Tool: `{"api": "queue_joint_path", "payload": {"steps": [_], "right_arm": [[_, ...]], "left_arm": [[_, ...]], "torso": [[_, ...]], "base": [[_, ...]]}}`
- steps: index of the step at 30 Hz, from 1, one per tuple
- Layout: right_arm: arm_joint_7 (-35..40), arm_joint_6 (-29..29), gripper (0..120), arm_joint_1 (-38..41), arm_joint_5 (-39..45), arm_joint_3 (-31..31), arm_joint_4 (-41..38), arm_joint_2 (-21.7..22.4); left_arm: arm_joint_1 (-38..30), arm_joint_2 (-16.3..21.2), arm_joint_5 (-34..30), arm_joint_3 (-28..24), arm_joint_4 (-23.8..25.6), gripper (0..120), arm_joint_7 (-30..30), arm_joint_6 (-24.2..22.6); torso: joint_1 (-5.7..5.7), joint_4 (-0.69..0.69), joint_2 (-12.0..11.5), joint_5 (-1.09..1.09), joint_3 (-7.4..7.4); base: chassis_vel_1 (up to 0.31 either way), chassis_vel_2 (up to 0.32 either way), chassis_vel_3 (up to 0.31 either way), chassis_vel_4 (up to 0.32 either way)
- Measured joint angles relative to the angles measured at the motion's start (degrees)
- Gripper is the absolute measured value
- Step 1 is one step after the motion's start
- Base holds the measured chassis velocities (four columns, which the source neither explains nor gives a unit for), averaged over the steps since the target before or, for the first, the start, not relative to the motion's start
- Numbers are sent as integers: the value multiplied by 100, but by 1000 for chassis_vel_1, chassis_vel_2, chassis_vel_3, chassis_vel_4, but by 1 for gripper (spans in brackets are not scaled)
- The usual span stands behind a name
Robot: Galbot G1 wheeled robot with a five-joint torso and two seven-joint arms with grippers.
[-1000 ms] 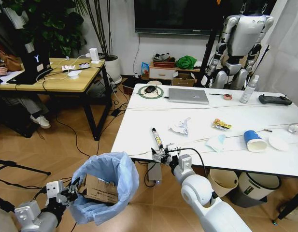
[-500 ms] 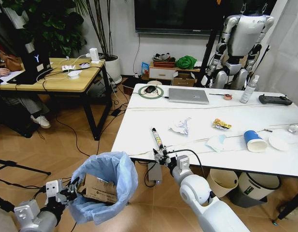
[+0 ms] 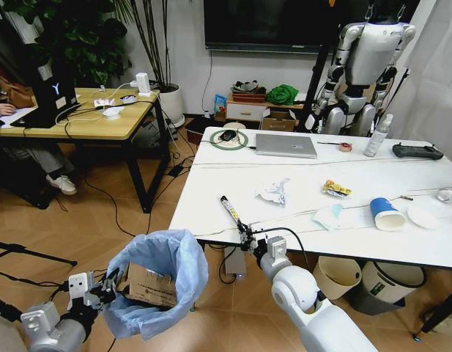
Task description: Pick up the trash bin and place the trash from the table into it.
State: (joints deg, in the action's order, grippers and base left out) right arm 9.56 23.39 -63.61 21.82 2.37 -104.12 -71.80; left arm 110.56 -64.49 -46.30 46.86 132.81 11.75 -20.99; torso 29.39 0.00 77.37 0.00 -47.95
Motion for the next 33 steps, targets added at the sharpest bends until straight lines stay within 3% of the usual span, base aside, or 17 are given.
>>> {"api": "queue_joint_path", "payload": {"steps": [5, 14, 19, 25, 33], "right_arm": [[0, -192, 0, -27, 11, 5, 24, 42], [-115, -1306, 0, -87, 971, -210, -695, 246], [-409, -1958, 0, -111, 1179, -1006, -1364, 693], [-636, -2457, 0, -105, 1031, -1840, -1552, 1179], [-744, -2969, 0, -32, 650, -2600, -1309, 1138]], "left_arm": [[-23, 3, -17, 0, -14, 0, 12, 0], [-73, 36, -145, 44, -41, 0, 53, -7], [-116, 43, -210, 62, -8, 0, 103, -53], [-149, 2, -266, 91, 53, 0, 134, -82], [-227, -19, -262, 45, 53, 0, 164, -108]], "torso": [[0, 0, 0, 0, 0], [0, 0, 0, 0, 0], [-1, 0, 0, 0, 1], [-1, 0, 0, 0, 1], [-1, 1, 0, 0, 0]], "base": [[0, 0, 0, 0], [0, 0, 0, 0], [0, 0, 0, 0], [0, 0, 0, 0], [0, 0, 0, 0]]}}
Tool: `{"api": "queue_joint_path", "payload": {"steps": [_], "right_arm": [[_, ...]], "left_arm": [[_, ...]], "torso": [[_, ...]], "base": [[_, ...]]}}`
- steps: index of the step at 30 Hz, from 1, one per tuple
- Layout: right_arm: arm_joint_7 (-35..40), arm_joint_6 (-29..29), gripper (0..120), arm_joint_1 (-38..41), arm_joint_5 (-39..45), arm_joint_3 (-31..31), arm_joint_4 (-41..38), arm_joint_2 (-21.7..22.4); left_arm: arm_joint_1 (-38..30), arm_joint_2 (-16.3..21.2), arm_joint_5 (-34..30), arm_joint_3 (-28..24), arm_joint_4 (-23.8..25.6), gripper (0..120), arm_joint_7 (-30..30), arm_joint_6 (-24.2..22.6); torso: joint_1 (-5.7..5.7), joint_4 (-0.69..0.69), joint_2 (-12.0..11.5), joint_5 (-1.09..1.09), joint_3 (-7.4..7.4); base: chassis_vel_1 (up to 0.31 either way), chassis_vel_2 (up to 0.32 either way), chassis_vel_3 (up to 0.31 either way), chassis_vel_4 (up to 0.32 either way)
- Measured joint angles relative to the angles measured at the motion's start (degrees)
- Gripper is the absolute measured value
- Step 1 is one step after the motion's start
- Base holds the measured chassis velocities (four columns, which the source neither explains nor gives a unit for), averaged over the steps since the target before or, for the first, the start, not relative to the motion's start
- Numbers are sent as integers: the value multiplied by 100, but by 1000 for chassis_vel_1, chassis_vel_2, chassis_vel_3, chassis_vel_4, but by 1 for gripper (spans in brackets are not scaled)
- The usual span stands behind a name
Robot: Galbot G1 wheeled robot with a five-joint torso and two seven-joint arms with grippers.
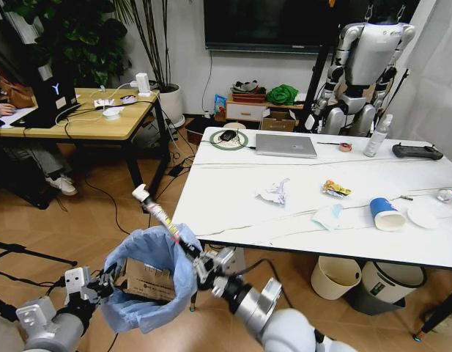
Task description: Pick up the trash bin and place the trash from the table into it.
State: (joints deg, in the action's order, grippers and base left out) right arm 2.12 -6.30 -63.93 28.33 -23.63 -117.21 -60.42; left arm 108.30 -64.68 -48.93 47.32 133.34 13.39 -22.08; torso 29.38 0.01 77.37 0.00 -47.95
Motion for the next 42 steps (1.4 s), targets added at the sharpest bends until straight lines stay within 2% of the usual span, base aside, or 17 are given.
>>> {"api": "queue_joint_path", "payload": {"steps": [6, 13, 25, 42], "right_arm": [[11, -116, 0, 156, -178, -358, 296, -264], [145, 142, 0, 289, -168, -430, 447, -444], [202, 140, 0, 326, -251, -348, 521, -372], [188, 11, 63, 248, -362, -129, 524, -390]], "left_arm": [[8, -22, 16, -38, 0, 0, 7, -15], [45, -64, 64, -51, 13, 0, -11, -14], [46, -54, 61, -53, 19, 0, -22, -9], [13, -35, 33, -54, 9, 0, -21, -8]], "torso": [[0, -1, 0, -1, 0], [1, -1, 0, 0, 0], [1, 0, 0, 0, 0], [1, 0, 0, 0, 0]], "base": [[0, 0, 0, 0], [0, 0, 0, 0], [0, 0, 0, 0], [0, 0, 0, 0]]}}
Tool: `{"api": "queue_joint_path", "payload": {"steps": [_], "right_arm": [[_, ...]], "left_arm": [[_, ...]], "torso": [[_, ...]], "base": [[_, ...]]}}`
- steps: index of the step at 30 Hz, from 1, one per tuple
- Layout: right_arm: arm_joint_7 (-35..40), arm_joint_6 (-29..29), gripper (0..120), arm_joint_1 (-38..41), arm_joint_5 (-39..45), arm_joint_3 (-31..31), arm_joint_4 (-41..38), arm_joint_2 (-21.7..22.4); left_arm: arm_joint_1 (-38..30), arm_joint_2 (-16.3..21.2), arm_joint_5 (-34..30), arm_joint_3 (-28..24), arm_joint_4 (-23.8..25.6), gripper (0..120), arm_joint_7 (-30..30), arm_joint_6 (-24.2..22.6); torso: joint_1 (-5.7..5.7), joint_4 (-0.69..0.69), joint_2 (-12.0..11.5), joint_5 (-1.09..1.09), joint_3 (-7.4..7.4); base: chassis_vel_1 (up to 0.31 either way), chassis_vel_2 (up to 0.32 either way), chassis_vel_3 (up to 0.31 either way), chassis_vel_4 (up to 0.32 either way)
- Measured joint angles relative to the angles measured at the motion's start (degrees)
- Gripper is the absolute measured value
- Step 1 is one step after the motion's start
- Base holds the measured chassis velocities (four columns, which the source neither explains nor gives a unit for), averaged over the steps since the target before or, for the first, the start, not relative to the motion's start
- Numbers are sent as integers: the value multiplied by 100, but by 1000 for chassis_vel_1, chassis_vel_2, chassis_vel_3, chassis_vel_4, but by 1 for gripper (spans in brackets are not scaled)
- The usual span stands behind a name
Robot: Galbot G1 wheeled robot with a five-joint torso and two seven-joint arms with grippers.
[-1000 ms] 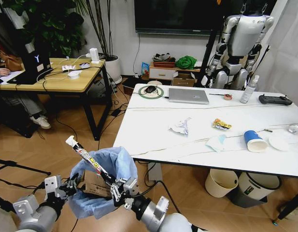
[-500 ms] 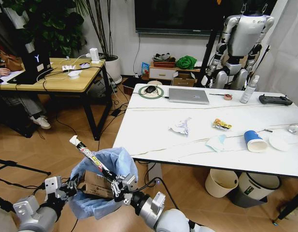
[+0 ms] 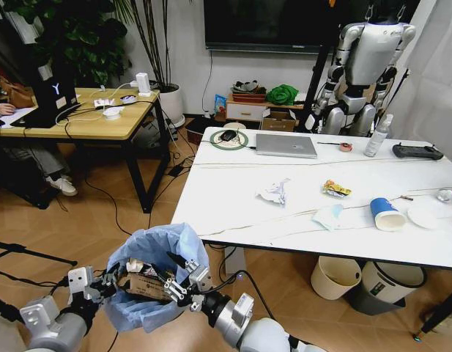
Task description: Pick up the trash bin and place the trash from the table into it.
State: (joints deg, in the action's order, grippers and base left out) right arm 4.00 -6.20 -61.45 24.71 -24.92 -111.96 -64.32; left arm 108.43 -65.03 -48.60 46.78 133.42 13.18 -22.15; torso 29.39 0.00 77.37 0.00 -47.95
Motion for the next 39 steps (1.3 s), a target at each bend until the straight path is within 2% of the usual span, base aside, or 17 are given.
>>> {"api": "queue_joint_path", "payload": {"steps": [3, 4, 6, 7, 9, 12, 14, 17, 23, 36, 38, 39], "right_arm": [[57, 34, 74, 28, 69, 329, -69, -110], [129, 202, 78, 50, 140, 573, -142, -204], [332, 815, 88, 62, 186, 1072, -312, -366], [332, 815, 88, 62, 186, 1072, -312, -366], [611, 1562, 95, 66, 200, 1654, -462, -549], [875, 2474, 100, 134, 183, 2455, -410, -687], [906, 2633, 100, 164, 179, 2620, -335, -705], [1090, 3107, 100, 378, 278, 3212, 128, -817], [1316, 3595, 100, 906, 373, 3711, 842, -1003], [1404, 3845, 100, 1514, 283, 3933, 2089, -1156], [1288, 3830, 96, 1606, 282, 3975, 2274, -1159], [1243, 3808, 90, 1649, 283, 3995, 2357, -1156]], "left_arm": [[3, -2, 4, -7, -6, 0, 0, 0], [9, -9, 8, -10, -6, 0, -2, 0], [23, -32, 20, -19, -6, 0, -6, 4], [23, -32, 20, -19, -6, 0, -6, 4], [37, -77, 76, -49, -6, 0, -25, 18], [44, -144, 137, -91, -5, 0, -58, 32], [45, -156, 141, -94, -3, 0, -62, 35], [51, -173, 154, -96, 3, 0, -78, 49], [78, -201, 190, -102, 5, 0, -91, 63], [184, -220, 214, -53, 68, 0, -114, 88], [213, -220, 215, -46, 80, 0, -128, 96], [230, -221, 221, -40, 82, 0, -142, 106]], "torso": [[0, 0, 0, 1, 0], [0, 0, 0, 0, 0], [0, -1, 0, -1, 0], [0, -1, 0, -1, 0], [0, -1, 0, 0, 0], [0, 1, 0, 0, 0], [0, 0, 0, 1, 0], [0, 1, 0, -1, 0], [0, 0, 0, -1, -1], [0, 0, 0, 0, -1], [0, -1, -1, 0, -1], [0, -1, 0, 0, -1]], "base": [[0, 0, 0, 0], [0, 0, 0, 0], [0, 0, 0, 0], [0, 0, 0, 0], [0, 0, 0, 0], [0, 0, 0, 0], [0, 0, 0, 0], [0, 0, 0, 0], [0, 0, 0, 0], [0, 0, 0, 0], [0, 0, 0, 0], [0, 0, 0, 0]]}}
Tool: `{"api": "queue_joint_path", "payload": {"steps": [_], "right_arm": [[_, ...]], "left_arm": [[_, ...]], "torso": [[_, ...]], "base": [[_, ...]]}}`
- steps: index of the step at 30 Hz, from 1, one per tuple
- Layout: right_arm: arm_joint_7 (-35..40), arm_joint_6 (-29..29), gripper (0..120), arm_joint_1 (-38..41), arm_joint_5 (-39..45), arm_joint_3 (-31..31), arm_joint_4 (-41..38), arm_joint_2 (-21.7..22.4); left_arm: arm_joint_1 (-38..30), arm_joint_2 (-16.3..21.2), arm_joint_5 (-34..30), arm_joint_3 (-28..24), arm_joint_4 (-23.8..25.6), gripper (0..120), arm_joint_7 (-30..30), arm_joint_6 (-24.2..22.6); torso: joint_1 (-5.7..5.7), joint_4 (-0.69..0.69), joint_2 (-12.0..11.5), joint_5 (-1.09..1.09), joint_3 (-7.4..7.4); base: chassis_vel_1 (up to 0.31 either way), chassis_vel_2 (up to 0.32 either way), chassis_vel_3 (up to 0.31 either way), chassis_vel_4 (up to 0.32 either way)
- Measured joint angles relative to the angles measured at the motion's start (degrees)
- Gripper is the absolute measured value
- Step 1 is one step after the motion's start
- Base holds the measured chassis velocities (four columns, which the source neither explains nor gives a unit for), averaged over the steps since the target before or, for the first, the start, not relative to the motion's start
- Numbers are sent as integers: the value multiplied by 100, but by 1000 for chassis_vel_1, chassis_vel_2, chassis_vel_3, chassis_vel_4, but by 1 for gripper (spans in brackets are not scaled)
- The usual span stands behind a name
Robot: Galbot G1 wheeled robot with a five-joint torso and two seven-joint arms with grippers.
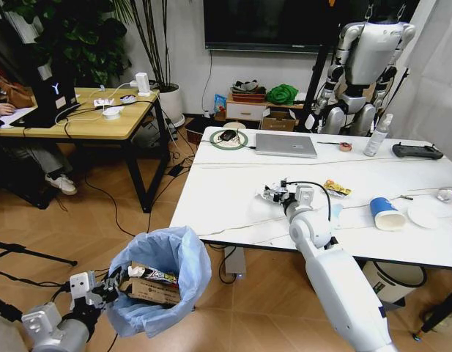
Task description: Pick up the trash bin and place the trash from the table into it.
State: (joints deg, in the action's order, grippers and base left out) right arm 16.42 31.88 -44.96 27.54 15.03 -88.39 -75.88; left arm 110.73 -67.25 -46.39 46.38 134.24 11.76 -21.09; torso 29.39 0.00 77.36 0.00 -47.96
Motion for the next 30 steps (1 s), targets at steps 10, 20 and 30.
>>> {"api": "queue_joint_path", "payload": {"steps": [10, 20, 30], "right_arm": [[-56, -70, 57, 6, 9, 4, 98, 65], [-104, -88, 19, -13, 6, -1, 127, 88], [-183, -116, 0, -70, -1, 3, 121, 147]], "left_arm": [[6, 3, 14, 3, 0, 0, -19, 20], [-25, 23, 2, 12, -31, 0, -23, 23], [-57, 39, -19, -8, -65, 0, -25, 24]], "torso": [[-2, 0, 0, 0, 1], [-1, 1, 0, 0, 1], [-1, 0, 0, 0, 1]], "base": [[0, 0, 0, 0], [0, 0, 0, 0], [0, 0, 0, 0]]}}
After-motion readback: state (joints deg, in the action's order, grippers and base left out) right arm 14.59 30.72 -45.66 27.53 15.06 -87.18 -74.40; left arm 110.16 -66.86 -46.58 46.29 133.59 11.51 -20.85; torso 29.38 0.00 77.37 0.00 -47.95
